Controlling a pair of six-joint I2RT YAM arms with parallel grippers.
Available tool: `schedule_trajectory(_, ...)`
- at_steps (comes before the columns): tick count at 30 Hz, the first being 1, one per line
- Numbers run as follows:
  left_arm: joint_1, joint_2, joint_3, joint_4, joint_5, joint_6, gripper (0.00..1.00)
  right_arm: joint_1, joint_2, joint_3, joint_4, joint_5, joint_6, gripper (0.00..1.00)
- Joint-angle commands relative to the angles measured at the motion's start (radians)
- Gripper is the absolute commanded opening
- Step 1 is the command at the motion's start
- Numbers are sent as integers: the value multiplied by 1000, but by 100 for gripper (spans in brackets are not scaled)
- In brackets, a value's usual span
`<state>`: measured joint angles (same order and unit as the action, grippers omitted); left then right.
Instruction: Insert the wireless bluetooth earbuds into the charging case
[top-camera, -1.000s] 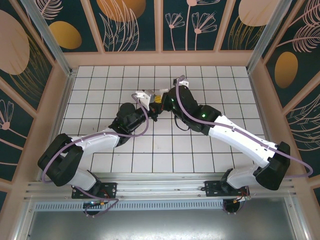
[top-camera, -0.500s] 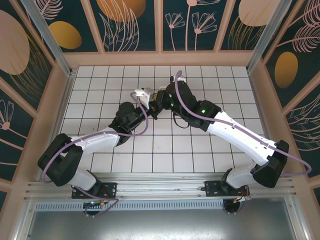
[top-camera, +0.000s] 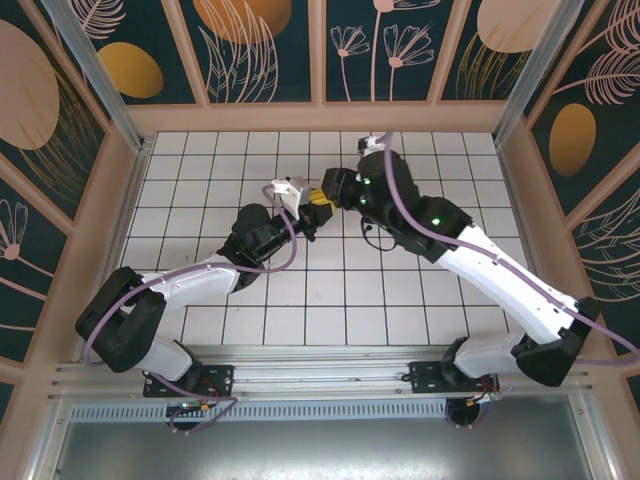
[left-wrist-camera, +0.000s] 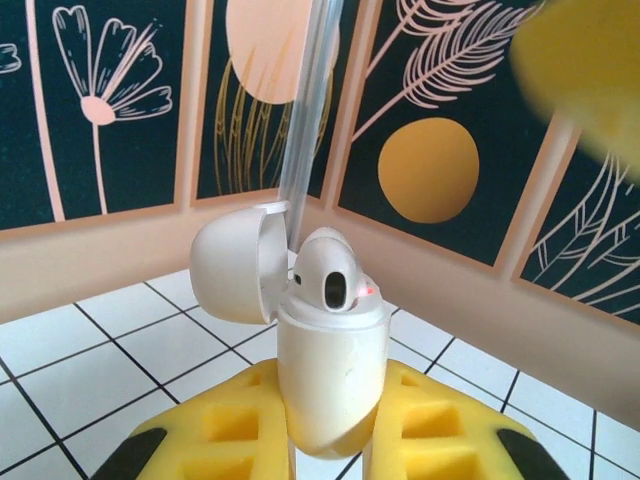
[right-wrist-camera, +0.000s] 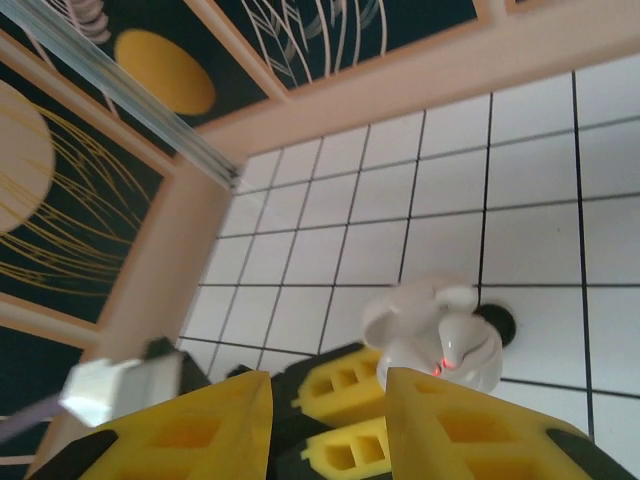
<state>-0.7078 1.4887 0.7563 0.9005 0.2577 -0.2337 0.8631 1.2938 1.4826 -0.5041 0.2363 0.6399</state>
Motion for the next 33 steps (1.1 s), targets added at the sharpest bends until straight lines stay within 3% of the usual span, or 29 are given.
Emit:
schedule_trajectory(1,3,-16,44,-55,64,52,0,-69,-51,24,-30,-84,-36,35)
schedule_trajectory(6,2,-53,58,-163,168,139,1,-204,-51,19,-58,-217,-83,35)
schedule_trajectory(13,15,-126,45,-230,386,193,1,-395,-64,-86,51,-590,-97,36)
schedule_trajectory(20,65,-138,98,-260,596,126,1,-414,-112,-243,244,-782,-106,38)
schedule_trajectory(33,87,-103,114,-152,662,-17,0,-414,-116,-323,375,-997,-96,32)
